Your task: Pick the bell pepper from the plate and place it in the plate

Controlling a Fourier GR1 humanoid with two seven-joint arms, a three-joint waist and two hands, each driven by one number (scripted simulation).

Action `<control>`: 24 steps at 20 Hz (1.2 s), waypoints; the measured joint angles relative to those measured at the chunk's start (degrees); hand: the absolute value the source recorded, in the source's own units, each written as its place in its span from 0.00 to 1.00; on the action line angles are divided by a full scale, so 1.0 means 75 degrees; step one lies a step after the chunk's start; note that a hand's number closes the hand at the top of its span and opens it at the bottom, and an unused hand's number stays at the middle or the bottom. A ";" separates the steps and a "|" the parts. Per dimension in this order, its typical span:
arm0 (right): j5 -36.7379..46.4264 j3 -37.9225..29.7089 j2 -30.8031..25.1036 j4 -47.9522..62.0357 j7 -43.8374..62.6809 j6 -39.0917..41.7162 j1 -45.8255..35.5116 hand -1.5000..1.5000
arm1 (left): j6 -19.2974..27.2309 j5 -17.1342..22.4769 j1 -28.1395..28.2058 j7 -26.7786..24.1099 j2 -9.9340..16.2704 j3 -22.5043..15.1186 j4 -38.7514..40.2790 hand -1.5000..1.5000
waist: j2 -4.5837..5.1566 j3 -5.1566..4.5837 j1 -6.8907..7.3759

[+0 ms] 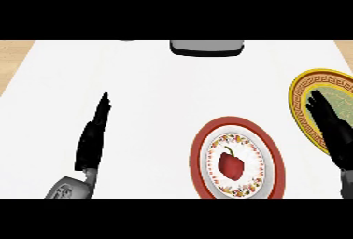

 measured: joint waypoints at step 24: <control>0.4389 0.1732 0.0114 -0.2359 -0.1250 -0.1470 0.1599 0.00 | -0.1886 0.1301 -0.0228 0.0933 0.0858 0.1462 0.0252 0.50 | -0.0253 0.0029 -0.0204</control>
